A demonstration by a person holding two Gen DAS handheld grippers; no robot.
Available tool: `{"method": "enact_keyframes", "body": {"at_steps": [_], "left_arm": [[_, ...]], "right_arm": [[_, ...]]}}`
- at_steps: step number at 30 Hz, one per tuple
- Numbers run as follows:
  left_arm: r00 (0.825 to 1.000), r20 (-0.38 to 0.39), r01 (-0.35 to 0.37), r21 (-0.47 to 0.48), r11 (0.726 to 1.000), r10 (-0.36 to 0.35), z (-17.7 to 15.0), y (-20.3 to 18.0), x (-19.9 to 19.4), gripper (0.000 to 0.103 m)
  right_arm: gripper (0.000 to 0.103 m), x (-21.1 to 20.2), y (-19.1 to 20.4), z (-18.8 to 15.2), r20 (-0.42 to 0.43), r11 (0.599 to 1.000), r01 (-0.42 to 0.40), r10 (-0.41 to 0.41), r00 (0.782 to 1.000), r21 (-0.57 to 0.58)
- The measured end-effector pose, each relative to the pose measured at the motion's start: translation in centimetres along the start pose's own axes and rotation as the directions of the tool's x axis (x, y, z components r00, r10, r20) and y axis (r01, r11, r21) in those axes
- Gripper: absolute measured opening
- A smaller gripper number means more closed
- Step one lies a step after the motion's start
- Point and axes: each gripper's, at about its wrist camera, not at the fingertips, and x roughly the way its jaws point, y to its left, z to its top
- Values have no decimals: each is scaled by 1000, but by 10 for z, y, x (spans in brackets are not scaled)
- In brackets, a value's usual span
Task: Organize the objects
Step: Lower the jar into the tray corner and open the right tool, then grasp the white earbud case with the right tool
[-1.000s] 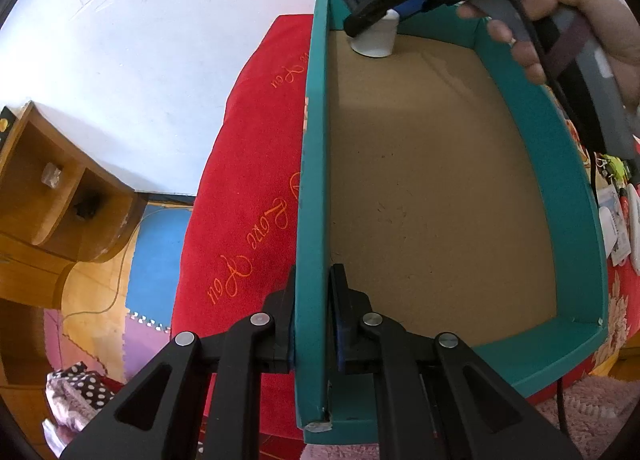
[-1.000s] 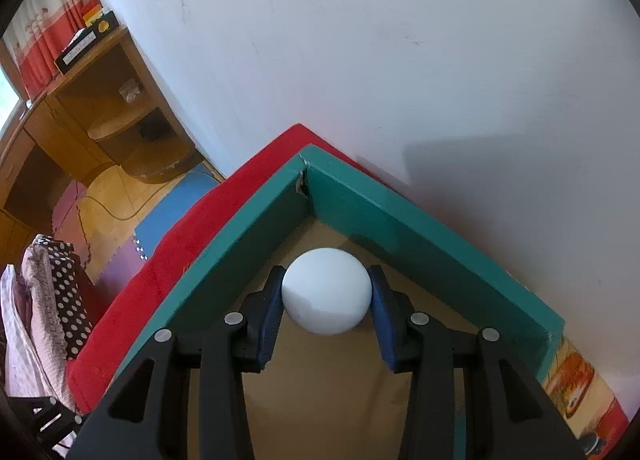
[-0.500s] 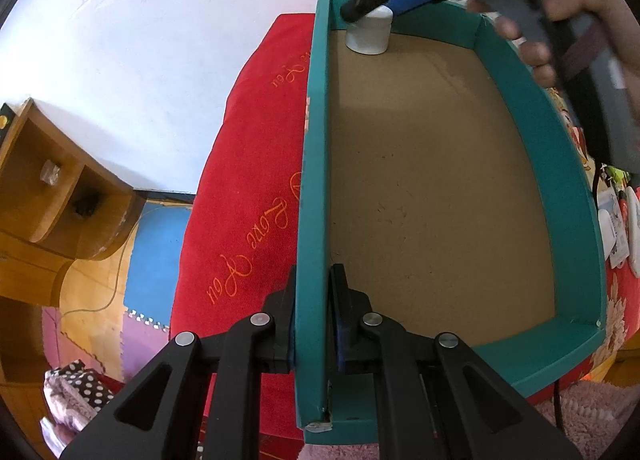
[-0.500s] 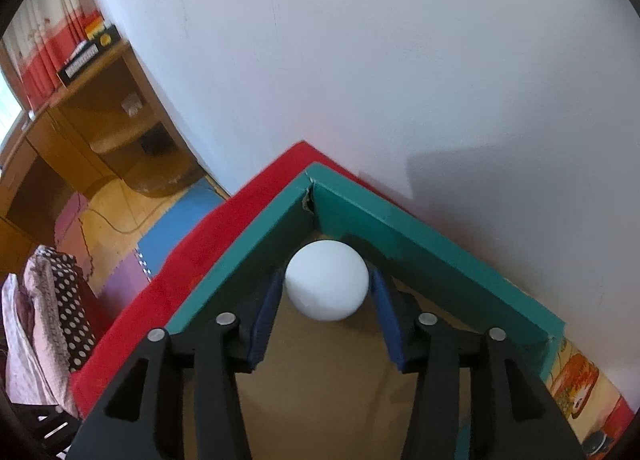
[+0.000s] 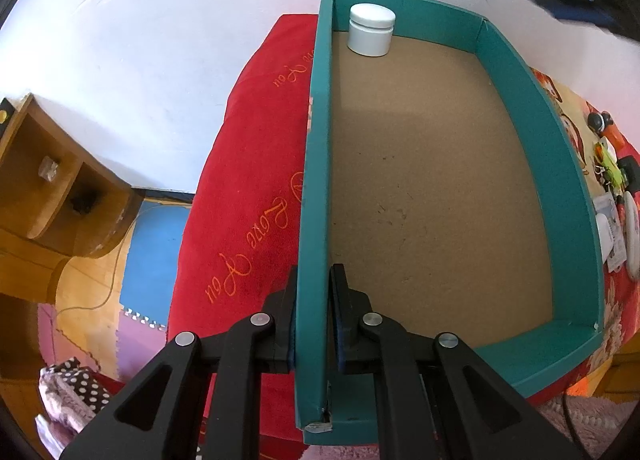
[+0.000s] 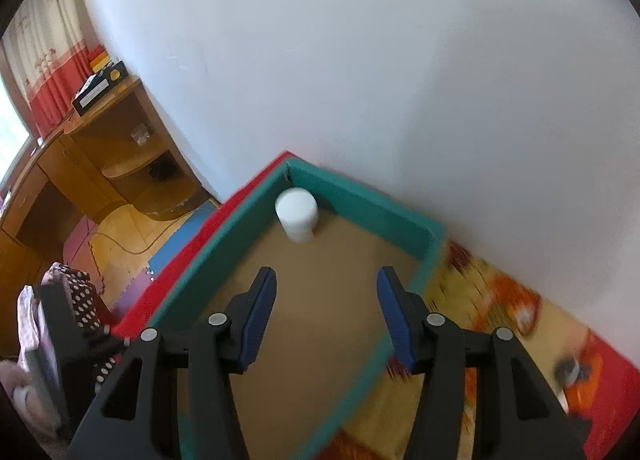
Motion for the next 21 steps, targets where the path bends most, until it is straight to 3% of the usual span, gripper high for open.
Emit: {"method": "enact_keyframes", "body": {"at_steps": [6, 9, 16, 21], "left_arm": [[1000, 1, -4, 6, 1000, 4, -1, -3, -1, 13], [1000, 0, -7, 9, 1000, 7, -1, -3, 0, 13], [1000, 8, -13, 20, 1000, 13, -3, -1, -1, 13], [1000, 8, -14, 20, 1000, 14, -4, -1, -1, 13]], "right_arm": [[53, -45, -28, -50, -15, 993, 25, -24, 1000, 120], [53, -56, -36, -74, -40, 985, 90, -85, 996, 149], [53, -49, -50, -138, -131, 960, 134, -104, 986, 247], [54, -34, -50, -167, -182, 949, 149, -100, 978, 277]]}}
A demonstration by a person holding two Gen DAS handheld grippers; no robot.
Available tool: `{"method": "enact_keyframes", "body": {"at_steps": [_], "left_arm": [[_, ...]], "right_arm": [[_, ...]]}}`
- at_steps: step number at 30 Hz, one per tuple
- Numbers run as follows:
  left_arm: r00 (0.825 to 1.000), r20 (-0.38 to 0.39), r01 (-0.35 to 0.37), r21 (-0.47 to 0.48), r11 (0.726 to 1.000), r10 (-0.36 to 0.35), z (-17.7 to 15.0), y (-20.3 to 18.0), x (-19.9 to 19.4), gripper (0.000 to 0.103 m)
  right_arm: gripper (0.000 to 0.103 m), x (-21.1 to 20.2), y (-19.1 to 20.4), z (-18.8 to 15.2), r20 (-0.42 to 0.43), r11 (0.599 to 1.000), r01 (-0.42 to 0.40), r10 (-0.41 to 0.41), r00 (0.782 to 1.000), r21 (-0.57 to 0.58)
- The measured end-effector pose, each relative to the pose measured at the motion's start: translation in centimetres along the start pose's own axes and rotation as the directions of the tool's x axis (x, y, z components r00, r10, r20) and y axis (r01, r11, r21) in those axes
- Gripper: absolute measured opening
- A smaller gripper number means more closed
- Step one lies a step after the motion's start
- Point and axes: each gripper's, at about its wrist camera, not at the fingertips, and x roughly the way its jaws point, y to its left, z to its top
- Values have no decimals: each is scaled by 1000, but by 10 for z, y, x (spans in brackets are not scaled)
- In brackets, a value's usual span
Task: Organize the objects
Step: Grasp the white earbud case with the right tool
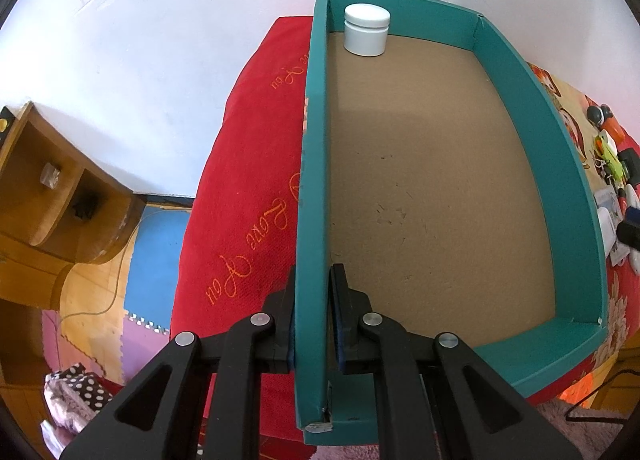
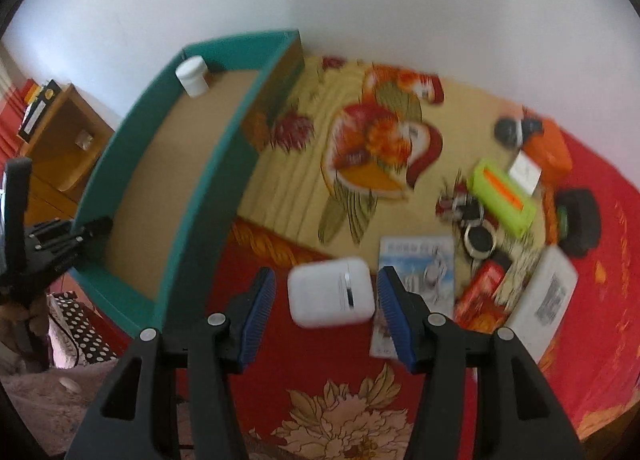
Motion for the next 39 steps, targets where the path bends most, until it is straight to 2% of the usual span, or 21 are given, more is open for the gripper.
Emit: {"method": "enact_keyframes", "body": {"at_steps": [2, 10, 20, 23, 27, 39], "left_arm": [[1000, 1, 0, 3, 1000, 0, 0, 1, 0, 13], [1000, 1, 0, 5, 1000, 0, 2, 3, 1, 13], [1000, 0, 1, 10, 1000, -1, 4, 2, 3, 13], [1000, 0, 1, 10, 1000, -1, 5, 1, 3, 13], [1000, 0, 1, 9, 1000, -1, 5, 1, 4, 13], [1000, 2, 4, 11, 1000, -5, 5, 0, 6, 13]], "right_arm": [[61, 6, -1, -4, -7, 1000, 1, -1, 1000, 9], [67, 15, 5, -5, -22, 1000, -16, 15, 1000, -6], [67, 31, 15, -10, -35, 996, 55, -57, 998, -66], [63, 35, 15, -13, -36, 996, 67, -70, 997, -60], [58, 37, 16, -13, -45, 996, 62, -65, 997, -61], [56, 37, 17, -12, -43, 997, 66, -68, 997, -33]]}}
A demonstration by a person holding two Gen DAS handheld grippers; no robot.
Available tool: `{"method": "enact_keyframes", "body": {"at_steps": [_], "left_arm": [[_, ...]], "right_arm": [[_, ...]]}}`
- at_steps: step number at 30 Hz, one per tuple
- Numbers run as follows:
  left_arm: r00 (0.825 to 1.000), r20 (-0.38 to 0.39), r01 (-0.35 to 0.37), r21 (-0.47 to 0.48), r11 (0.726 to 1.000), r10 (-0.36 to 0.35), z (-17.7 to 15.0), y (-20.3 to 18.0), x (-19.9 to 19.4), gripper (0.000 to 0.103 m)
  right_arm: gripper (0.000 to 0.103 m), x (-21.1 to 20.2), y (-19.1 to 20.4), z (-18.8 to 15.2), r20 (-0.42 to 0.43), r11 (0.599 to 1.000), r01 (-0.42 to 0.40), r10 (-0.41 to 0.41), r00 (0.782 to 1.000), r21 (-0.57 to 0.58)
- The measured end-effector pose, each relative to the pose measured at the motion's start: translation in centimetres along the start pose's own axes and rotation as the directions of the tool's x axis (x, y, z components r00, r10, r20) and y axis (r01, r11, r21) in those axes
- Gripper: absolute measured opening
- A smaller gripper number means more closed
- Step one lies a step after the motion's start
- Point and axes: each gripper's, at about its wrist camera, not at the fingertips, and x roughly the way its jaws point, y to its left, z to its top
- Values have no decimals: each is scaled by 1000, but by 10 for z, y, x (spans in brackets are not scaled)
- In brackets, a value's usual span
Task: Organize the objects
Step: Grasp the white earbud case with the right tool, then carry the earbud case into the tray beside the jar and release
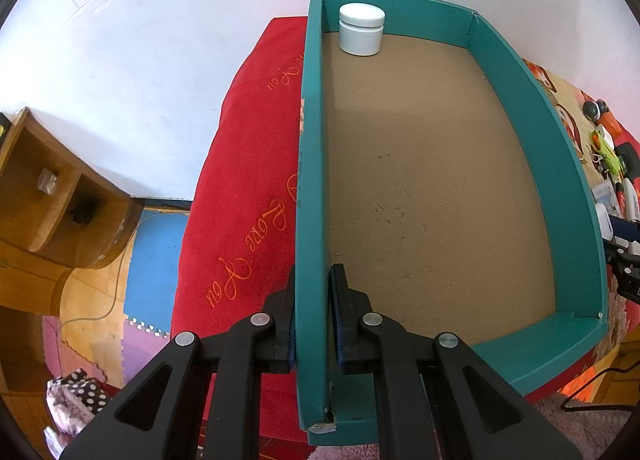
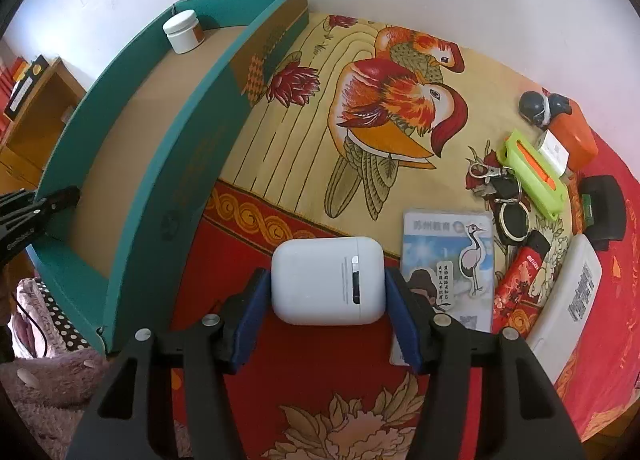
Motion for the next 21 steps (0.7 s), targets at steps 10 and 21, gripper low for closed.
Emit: {"method": "enact_keyframes", "body": {"at_steps": [10, 21], "left_arm": [[1000, -4, 7, 13, 1000, -7, 0, -4, 0, 13], [1000, -11, 15, 22, 1000, -14, 1, -3, -2, 13]], "right_arm": [[56, -17, -3, 8, 50, 999, -28, 26, 998, 43], [56, -64, 28, 65, 207, 995, -77, 87, 974, -55]]}}
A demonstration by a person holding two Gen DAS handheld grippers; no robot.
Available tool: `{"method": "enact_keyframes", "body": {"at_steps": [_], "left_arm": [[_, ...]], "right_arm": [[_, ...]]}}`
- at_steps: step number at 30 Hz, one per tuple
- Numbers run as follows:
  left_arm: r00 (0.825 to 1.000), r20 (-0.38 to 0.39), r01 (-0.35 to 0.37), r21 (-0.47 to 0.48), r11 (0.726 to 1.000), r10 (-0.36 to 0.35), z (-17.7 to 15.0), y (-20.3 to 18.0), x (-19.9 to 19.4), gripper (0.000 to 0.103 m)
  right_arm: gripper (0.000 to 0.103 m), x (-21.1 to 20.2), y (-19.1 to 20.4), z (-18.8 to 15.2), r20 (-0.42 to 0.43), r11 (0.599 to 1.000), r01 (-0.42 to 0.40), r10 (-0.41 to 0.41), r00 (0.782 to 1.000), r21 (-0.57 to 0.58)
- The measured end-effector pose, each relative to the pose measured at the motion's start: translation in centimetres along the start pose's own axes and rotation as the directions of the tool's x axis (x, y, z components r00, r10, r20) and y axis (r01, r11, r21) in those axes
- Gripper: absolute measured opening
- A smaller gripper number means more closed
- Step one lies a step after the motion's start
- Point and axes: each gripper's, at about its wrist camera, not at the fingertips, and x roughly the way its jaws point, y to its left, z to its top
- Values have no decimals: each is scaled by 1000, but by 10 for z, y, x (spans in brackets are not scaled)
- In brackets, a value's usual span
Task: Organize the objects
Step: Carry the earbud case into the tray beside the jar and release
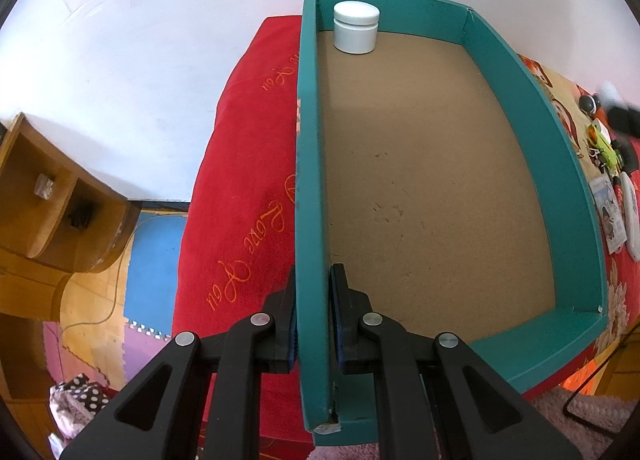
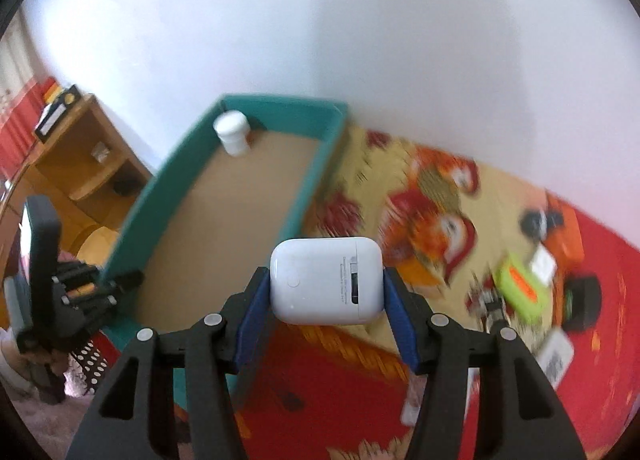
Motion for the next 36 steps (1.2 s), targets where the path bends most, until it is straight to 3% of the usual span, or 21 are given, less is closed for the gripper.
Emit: {"method": "enact_keyframes", "body": {"at_steps": [6, 11, 14, 23, 36], "left_arm": [[1000, -2, 9, -5, 1000, -9, 1, 1, 0, 13], [1000, -2, 10, -6, 1000, -10, 0, 2, -1, 13], [1000, -1, 10, -5, 1000, -10, 0, 2, -1, 13], [1000, 6, 3, -2, 1000, -3, 0, 1, -1, 13], [1000, 8, 11, -10, 1000, -11, 2, 3, -2, 13]], "right_arm": [[56, 29, 34, 50, 1, 992, -43, 43, 999, -116], [56, 66, 49, 85, -39, 987, -93, 88, 995, -133], [56, 92, 54, 99, -73, 985, -80, 69, 995, -154], [56, 147, 59, 114, -151, 970, -51, 16, 988, -236], [56, 171, 58, 121, -156, 969, -32, -7, 988, -244]]}}
